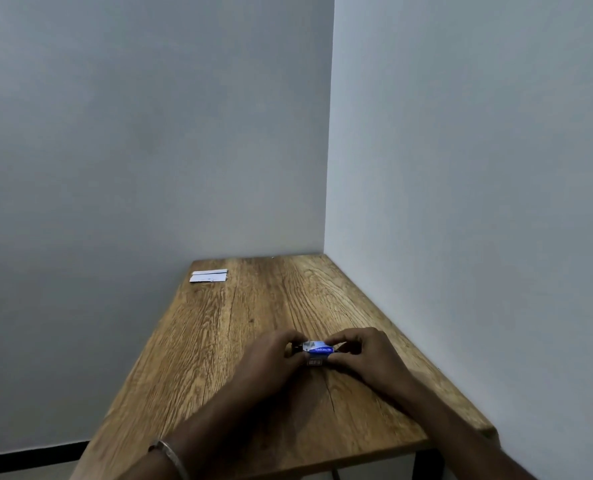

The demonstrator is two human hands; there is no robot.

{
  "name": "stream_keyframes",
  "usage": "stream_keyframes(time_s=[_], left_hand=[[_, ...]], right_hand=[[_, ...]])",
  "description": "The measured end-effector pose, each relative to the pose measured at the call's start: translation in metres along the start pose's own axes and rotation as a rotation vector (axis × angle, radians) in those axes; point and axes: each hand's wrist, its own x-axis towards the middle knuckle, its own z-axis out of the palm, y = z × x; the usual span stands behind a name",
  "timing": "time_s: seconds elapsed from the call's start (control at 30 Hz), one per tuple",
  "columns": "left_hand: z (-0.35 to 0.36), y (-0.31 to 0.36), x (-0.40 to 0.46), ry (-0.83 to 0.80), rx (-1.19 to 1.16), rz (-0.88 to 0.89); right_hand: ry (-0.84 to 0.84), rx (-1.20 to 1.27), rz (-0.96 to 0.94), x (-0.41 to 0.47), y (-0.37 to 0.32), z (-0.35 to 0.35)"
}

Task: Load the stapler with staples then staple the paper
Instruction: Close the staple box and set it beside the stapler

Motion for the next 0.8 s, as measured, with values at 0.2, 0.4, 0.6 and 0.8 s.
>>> stream_keyframes(time_s=[0.2, 0.4, 0.6, 0.8], left_hand=[[0.002, -0.003, -0.001, 0.002, -0.1, 0.001], [-0.001, -0.005, -0.002, -0.003, -0.083, 0.029], [0.0, -0.012, 0.007, 0.006, -0.03, 0.052], [0.002, -0.032, 0.041, 0.001, 0.0, 0.018]], right_hand=[[0.004, 0.013, 0.003, 0.0, 0.003, 0.0], [0.009, -0.012, -0.015, 0.0, 0.004, 0.0], [-0.016, -0.069, -0.02, 0.017, 0.004, 0.003], [-0.048, -0.074, -0.023, 0.057, 0.01, 0.014]])
